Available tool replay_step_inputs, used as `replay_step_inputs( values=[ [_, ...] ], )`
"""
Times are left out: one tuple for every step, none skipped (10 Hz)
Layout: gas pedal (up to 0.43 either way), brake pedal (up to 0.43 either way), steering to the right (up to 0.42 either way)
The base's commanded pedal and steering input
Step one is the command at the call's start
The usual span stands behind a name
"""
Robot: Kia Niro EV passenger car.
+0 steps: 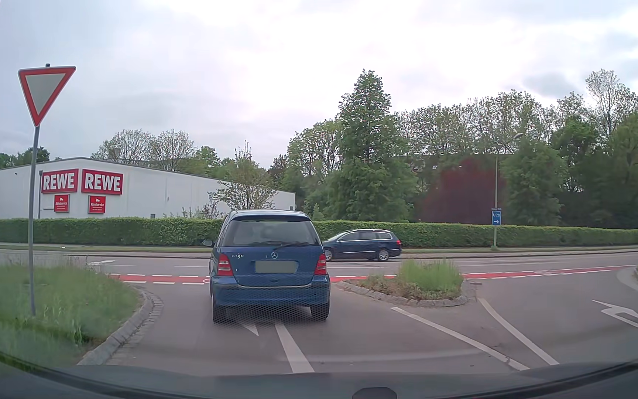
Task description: Follow the waypoints while adhering to traffic rules and regulations
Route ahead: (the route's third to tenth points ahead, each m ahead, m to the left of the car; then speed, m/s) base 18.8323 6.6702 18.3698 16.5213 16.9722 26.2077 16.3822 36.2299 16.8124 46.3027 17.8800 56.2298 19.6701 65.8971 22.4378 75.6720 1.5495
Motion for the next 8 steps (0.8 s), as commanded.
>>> replay_step_inputs(
  values=[
    [0.000,0.250,-0.147],
    [0.000,0.256,-0.145],
    [0.000,0.256,-0.143],
    [0.000,0.256,-0.143],
    [0.000,0.256,-0.143],
    [0.000,0.256,-0.143],
    [0.000,0.256,-0.142],
    [0.000,0.250,-0.142]
  ],
)
